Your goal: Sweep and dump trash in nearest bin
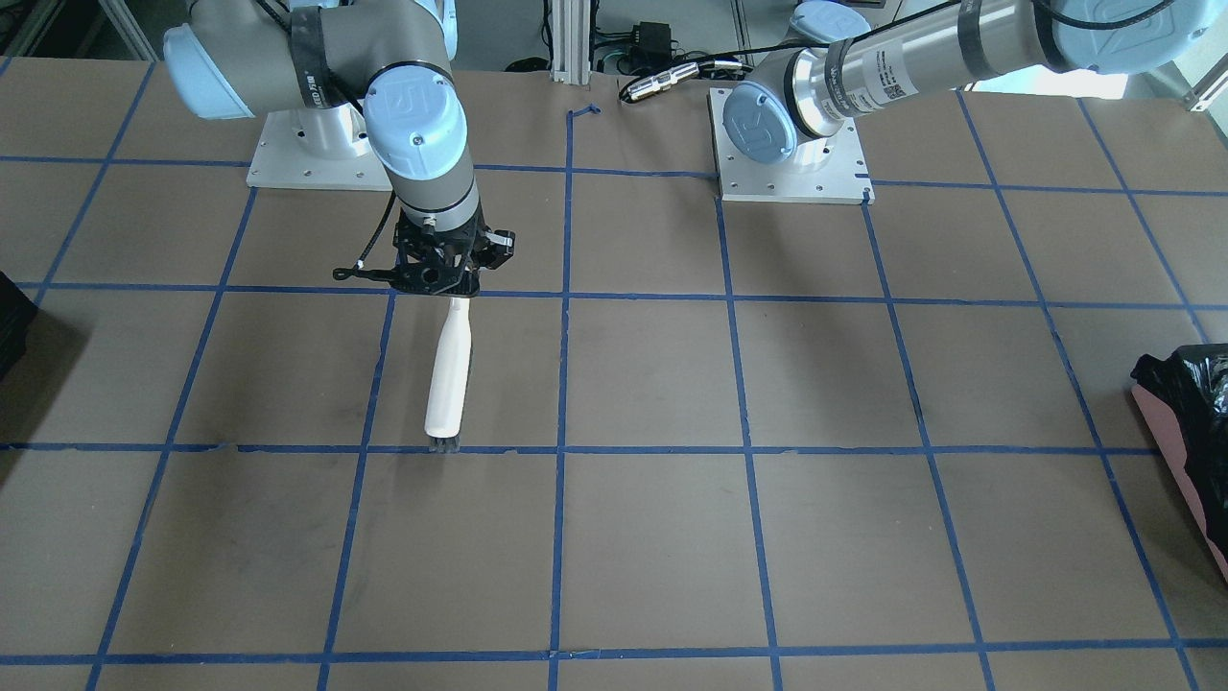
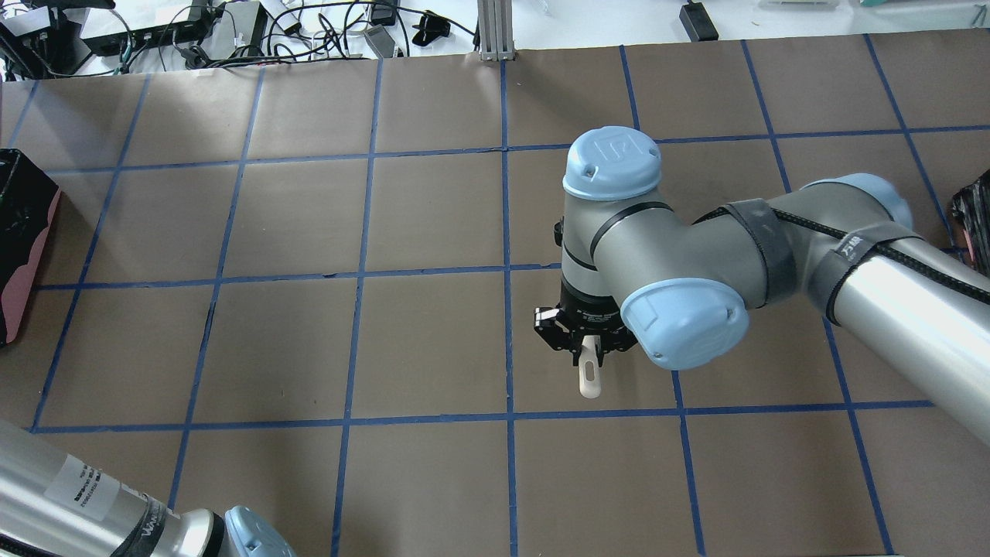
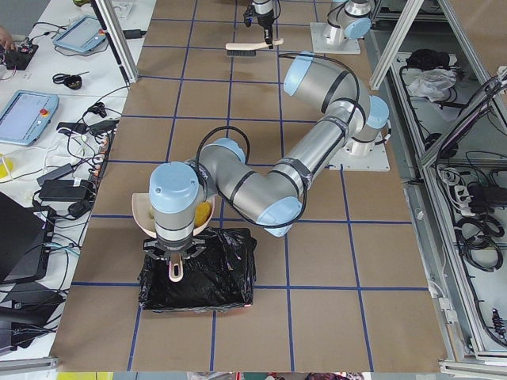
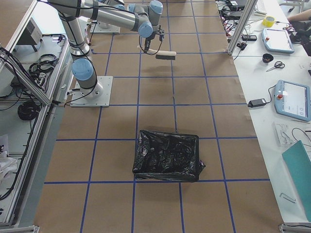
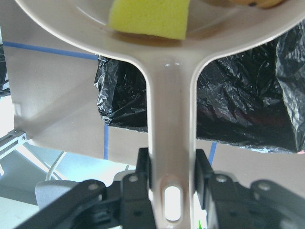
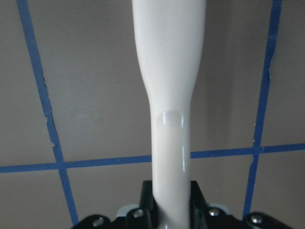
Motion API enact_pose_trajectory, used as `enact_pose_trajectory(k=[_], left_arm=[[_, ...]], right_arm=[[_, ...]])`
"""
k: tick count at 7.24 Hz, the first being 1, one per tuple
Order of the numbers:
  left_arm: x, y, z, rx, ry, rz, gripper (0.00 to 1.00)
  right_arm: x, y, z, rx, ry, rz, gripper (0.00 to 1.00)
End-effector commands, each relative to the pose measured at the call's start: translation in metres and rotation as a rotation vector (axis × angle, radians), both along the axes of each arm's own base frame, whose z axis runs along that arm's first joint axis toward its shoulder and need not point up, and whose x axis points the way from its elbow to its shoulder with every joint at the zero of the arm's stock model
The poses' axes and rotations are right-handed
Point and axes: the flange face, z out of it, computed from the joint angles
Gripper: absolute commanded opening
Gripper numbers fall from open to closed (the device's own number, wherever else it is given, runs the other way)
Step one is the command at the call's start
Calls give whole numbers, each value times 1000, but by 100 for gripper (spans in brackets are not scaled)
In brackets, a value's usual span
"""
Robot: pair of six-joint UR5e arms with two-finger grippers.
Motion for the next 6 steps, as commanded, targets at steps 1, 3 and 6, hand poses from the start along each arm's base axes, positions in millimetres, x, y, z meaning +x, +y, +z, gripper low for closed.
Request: enact_pose_trajectory(k=[1, 3, 6], left_arm=[[26, 1, 2, -23, -178, -53, 0], [38, -3, -3, -35, -283, -61, 0], [46, 5, 6, -3, -455, -28, 0]], right_arm=[[-37, -4, -11, 4, 77, 17, 0], [-65, -1, -21, 35, 64, 27, 0], [-69, 26, -25, 7, 42, 26, 0]])
